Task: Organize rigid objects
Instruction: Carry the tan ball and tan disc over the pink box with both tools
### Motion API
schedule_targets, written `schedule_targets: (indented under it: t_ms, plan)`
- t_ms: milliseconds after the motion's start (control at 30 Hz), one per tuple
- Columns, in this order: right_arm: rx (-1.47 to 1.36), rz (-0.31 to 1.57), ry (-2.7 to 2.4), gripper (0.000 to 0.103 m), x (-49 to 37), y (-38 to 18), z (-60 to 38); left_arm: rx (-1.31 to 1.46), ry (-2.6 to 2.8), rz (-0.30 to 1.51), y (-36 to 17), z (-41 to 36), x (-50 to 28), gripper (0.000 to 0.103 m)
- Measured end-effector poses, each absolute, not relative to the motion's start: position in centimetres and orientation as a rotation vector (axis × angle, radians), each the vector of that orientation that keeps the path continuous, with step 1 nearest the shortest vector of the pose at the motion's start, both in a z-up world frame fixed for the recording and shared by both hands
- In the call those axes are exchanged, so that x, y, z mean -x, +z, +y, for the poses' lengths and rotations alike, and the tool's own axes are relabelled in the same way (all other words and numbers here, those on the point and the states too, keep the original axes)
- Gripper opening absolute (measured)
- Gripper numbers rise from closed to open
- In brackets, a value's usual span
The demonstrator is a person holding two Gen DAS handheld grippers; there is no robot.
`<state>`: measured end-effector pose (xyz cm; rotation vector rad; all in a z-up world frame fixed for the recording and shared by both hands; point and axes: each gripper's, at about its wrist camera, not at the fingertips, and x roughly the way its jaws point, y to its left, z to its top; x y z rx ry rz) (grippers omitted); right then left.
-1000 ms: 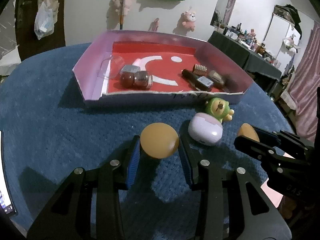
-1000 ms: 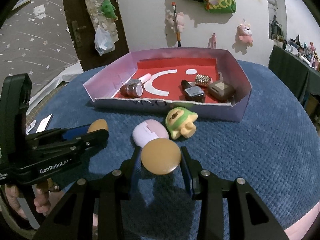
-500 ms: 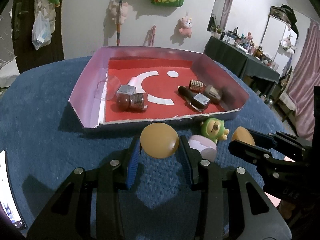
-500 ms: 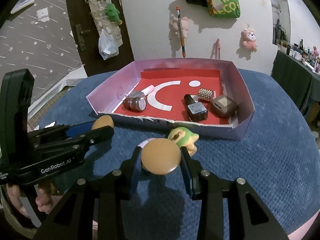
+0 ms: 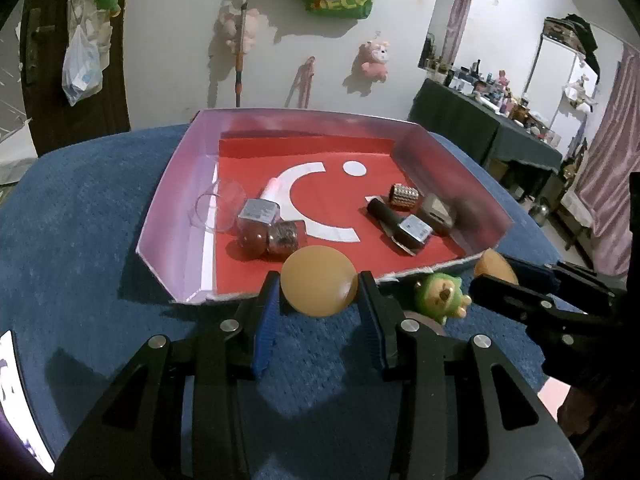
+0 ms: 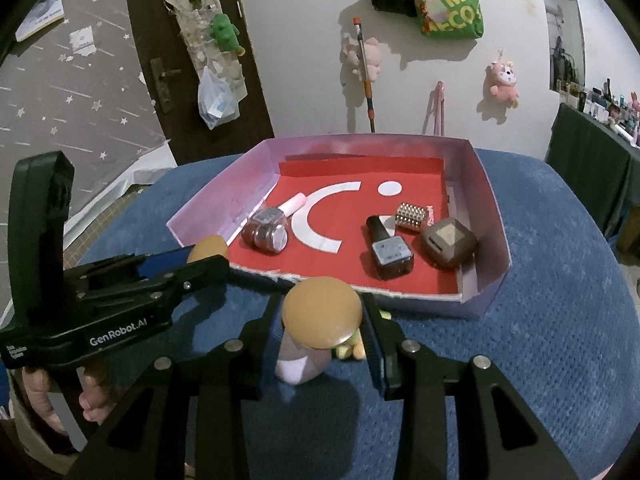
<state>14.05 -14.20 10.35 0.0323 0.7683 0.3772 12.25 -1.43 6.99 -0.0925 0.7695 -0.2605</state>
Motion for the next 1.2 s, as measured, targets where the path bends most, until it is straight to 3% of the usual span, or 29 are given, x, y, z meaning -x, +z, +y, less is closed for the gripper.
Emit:
schedule_targets:
  t_ms: [533,1200]
  plan:
    - [-0.041,0.786,0.362,0.040,-18.9,10.2,-14.7,0.070,-0.190,0.877,5.0,-0.3,-16.2,0.036]
    - [-0.061,0.964,0.412,0.040,-24.0,6.4,-13.3,0.089,-0.235,0.968,3.2,-0.3,-18.9,0.036]
